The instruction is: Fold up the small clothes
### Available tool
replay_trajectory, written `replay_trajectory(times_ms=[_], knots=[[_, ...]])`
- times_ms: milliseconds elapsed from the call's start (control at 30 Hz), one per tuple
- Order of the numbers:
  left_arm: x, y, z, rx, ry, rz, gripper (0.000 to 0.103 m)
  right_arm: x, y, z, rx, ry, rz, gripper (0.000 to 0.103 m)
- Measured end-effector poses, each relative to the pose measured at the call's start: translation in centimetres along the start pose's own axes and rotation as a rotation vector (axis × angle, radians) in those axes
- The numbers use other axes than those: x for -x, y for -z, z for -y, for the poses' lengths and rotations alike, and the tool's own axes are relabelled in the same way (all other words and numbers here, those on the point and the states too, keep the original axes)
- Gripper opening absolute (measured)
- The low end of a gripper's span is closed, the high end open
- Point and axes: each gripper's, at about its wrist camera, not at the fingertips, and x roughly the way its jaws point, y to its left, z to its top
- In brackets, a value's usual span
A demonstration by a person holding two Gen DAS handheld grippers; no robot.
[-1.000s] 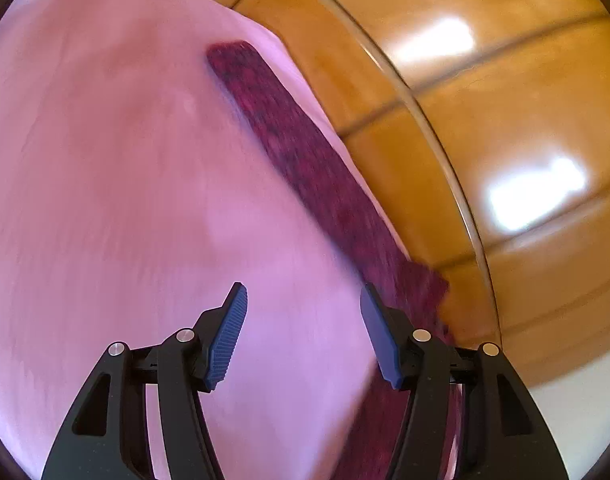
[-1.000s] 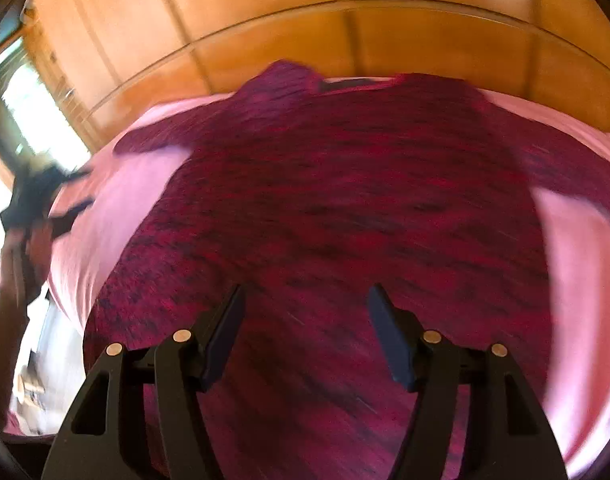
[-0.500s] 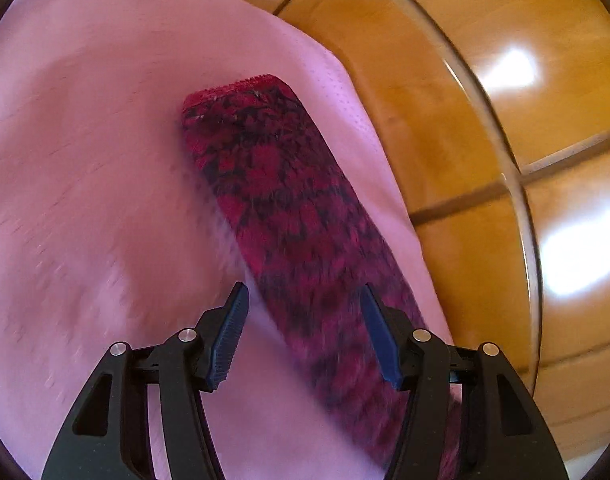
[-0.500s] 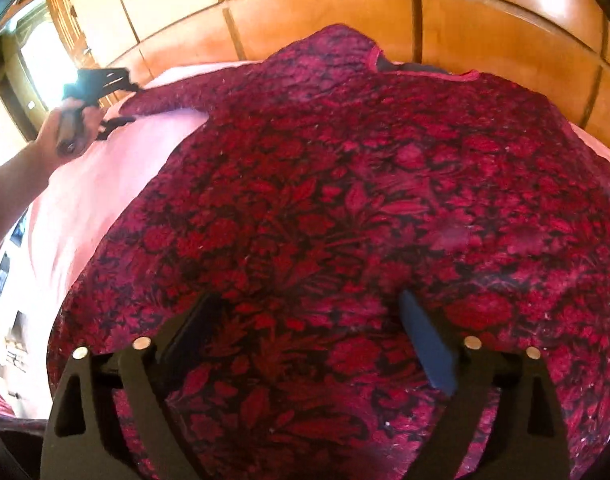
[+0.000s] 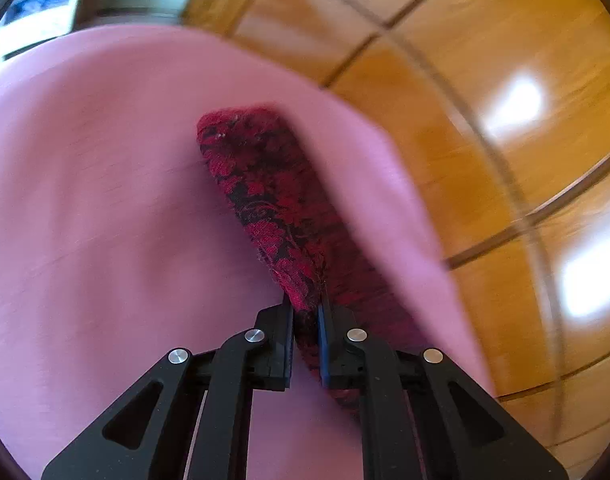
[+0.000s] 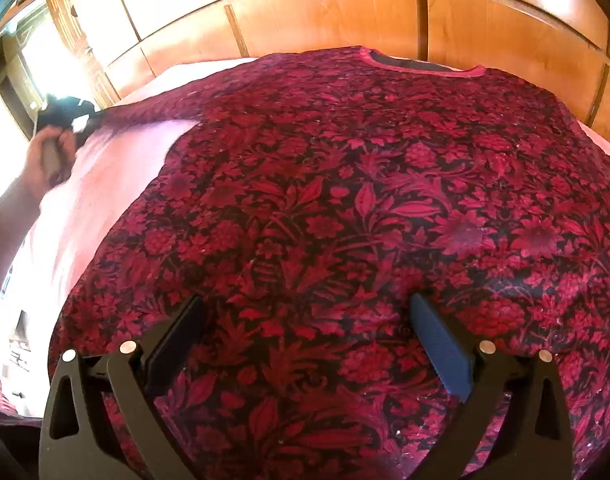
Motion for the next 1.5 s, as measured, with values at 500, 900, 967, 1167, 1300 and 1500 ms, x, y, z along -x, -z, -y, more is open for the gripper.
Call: replay_trajectory(times_ms=[500,900,967,1167,1300,1500], knots=[[7.4,10.9,9.3,-0.323,0.15,-0.023,0.041,2.2,0.5,0.7,-0.063,-0.038,0.056,0.091],[9.0,32.1,16.4,-0.775,0.395,-0.351,0.041,13.3,9.8,29.1,-1.068,-0.048,0.416,0.067],[9.0,33.0,15.9,-0.804,0.376,-0.333,0.041,14.3,12.1,33.3,-1.211,-0.046,0.499,0.067],[7.2,32.8,15.9,-0.769,0.388,-0.348,0.041,14.0,12.7,39.3,-1.34,-0.031,0.552,0.054],[7.1,33.1,15.6,-0.771,0.391,-0.339,0.041,13.7,10.2,40.5,-1.268,0.078,0.464,0.027],[6.9,33.2,15.5,-0.758,0.397,-0.345,0.041,15.5,10.4,40.6,-1.118,0.401,0.358,0.012]])
